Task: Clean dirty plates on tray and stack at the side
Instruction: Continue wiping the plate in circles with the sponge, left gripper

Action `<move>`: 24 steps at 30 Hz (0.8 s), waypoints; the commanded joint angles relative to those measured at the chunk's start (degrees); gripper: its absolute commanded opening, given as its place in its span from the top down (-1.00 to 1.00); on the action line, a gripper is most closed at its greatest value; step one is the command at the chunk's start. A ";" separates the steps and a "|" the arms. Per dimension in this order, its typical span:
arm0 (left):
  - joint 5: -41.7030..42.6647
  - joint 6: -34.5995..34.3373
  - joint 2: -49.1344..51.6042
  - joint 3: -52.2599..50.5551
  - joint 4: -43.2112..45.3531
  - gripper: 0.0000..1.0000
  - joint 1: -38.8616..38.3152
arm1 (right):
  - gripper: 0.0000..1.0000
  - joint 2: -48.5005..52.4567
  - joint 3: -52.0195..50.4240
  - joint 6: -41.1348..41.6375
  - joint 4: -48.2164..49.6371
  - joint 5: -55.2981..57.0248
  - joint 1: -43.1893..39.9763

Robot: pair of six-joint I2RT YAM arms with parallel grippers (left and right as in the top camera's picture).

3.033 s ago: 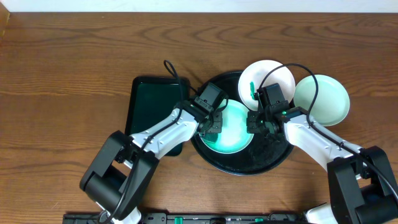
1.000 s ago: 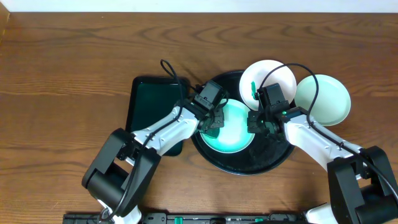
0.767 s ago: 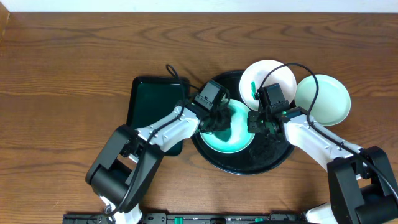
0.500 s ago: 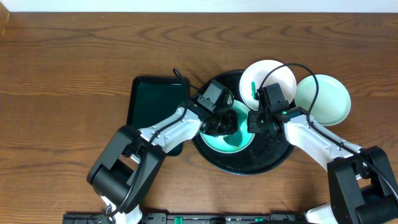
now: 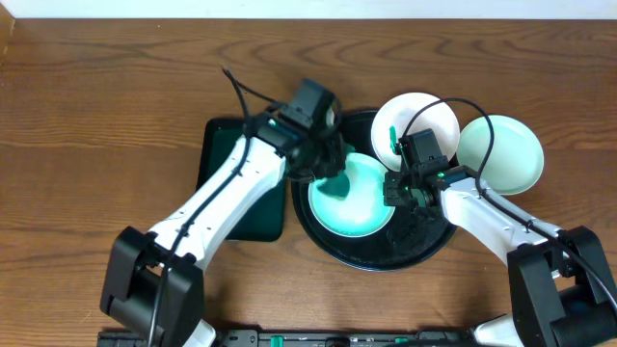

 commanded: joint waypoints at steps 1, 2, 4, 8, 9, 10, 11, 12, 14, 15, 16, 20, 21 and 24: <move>-6.97 2.69 0.33 1.16 -1.53 0.86 -0.85 | 0.97 0.50 -0.17 -0.50 0.57 -2.64 0.79; -7.65 2.67 0.68 0.96 -1.49 0.85 -1.25 | 0.97 0.50 -0.17 -0.50 0.57 -2.64 0.79; -9.33 2.64 1.88 0.76 -1.18 0.86 -2.38 | 0.98 0.50 -0.17 -0.50 0.57 -2.64 0.79; -12.63 2.62 5.27 0.76 0.26 0.85 -4.35 | 0.98 0.50 -0.17 -0.50 0.57 -2.62 0.79; -12.98 2.62 5.97 0.76 0.66 0.86 -4.63 | 0.97 0.50 -0.17 -0.50 0.57 -2.64 0.79; -13.14 2.62 6.82 0.76 1.09 0.86 -4.83 | 0.98 0.50 -0.17 -0.50 0.57 -2.64 0.79; -13.22 2.62 7.56 0.76 1.51 0.85 -4.92 | 0.97 0.50 -0.17 -0.52 0.57 -2.62 0.79; -13.22 2.62 8.20 0.76 1.77 0.86 -4.92 | 0.98 0.50 -0.17 -0.50 0.57 -2.62 0.79; -13.22 2.60 9.64 0.76 2.36 0.86 -4.92 | 0.97 0.50 -0.17 -0.50 0.57 -2.64 0.79; -13.22 2.60 10.27 0.76 2.62 0.86 -4.92 | 0.97 0.50 -0.17 -0.50 0.57 -2.64 0.79; -13.22 2.60 10.86 0.76 2.82 0.85 -4.92 | 0.98 0.50 -0.17 -0.50 0.57 -2.64 0.79; -13.20 2.60 13.51 0.76 3.28 0.86 -5.03 | 0.97 0.50 -0.17 -0.50 0.57 -2.64 0.79; -13.18 2.60 14.19 0.76 3.41 0.86 -5.03 | 0.97 0.50 -0.17 -0.50 0.57 -2.62 0.79; -13.07 2.60 16.33 0.76 4.31 0.86 -5.03 | 0.98 0.50 -0.17 -0.50 0.57 -2.64 0.79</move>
